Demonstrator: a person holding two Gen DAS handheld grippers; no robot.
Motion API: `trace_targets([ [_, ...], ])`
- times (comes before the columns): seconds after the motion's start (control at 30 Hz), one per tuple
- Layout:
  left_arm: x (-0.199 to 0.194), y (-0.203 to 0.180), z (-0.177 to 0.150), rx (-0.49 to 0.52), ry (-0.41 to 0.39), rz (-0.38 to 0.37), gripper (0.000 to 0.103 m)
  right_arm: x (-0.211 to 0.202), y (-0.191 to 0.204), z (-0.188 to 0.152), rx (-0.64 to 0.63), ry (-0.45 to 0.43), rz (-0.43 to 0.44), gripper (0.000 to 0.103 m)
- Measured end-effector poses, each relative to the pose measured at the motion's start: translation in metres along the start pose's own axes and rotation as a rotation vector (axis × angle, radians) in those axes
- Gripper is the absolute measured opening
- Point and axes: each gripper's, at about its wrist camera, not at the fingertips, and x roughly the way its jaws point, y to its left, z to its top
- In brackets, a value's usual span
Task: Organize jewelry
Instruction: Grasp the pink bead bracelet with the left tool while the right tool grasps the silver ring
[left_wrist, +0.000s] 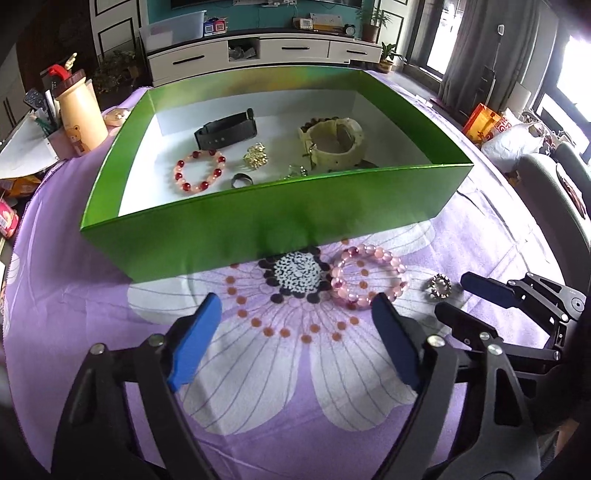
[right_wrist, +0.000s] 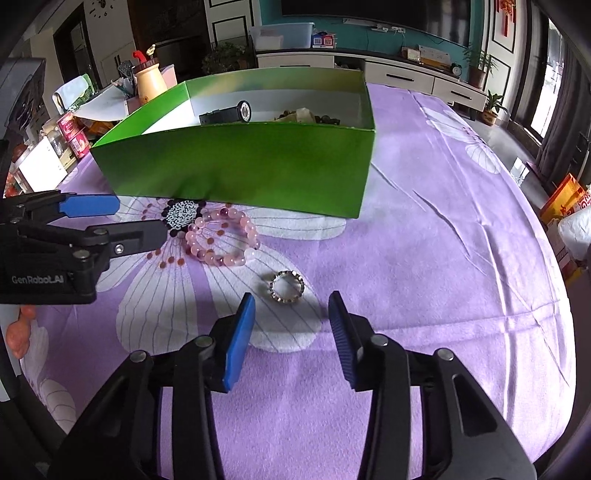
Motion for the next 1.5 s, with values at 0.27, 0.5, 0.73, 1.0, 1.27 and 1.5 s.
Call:
trace_targets([
  [0.27,0.02,-0.015,0.008,0.044,0.024,-0.012,0.051,0.008,0.003,0.006,-0.031,-0.018,-0.025,0.03],
  [0.5,0.028,-0.027,0.006,0.1,0.021,-0.012,0.036,0.01,0.006,0.008,-0.046,-0.028,-0.028,0.021],
  [0.73,0.029,-0.033,0.007,0.138,0.031,-0.022,0.018,0.009,0.003,0.006,-0.03,-0.035,-0.022,0.02],
  [1.0,0.024,-0.024,0.005,0.086,0.045,-0.06,0.007,0.003,0.001,0.006,-0.014,-0.035,-0.027,0.02],
  [1.27,-0.007,-0.009,0.002,0.046,-0.015,-0.097,0.007,-0.013,0.002,0.007,-0.01,-0.067,-0.038,0.02],
  [1.5,-0.031,0.0,0.004,0.021,-0.051,-0.101,0.007,-0.025,0.005,0.004,-0.015,-0.083,-0.046,0.02],
])
